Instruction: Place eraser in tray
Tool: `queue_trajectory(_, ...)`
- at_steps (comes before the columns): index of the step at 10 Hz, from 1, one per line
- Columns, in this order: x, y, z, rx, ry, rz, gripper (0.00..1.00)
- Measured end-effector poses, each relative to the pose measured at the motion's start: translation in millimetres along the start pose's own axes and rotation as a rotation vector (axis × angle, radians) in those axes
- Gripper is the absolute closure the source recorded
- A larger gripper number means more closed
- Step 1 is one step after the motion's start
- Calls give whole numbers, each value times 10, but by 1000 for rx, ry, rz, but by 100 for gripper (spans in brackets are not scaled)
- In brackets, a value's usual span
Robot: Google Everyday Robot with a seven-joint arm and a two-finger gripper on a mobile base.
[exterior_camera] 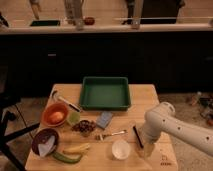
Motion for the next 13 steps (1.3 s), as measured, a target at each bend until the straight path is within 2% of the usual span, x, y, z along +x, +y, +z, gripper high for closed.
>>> queue_trajectory(3, -7, -13, -31, 11, 10, 19, 20)
queue_trajectory(5, -65, -7, -225, 47, 22, 104, 20)
queue_trajectory(7, -149, -10, -512, 76, 12, 167, 20)
queue_trajectory(9, -183, -24, -587, 52, 18, 228, 20)
queue_trajectory(10, -186, -37, -558, 30, 26, 274, 20)
queue_trajectory(13, -144, -47, -299, -36, 53, 413, 20)
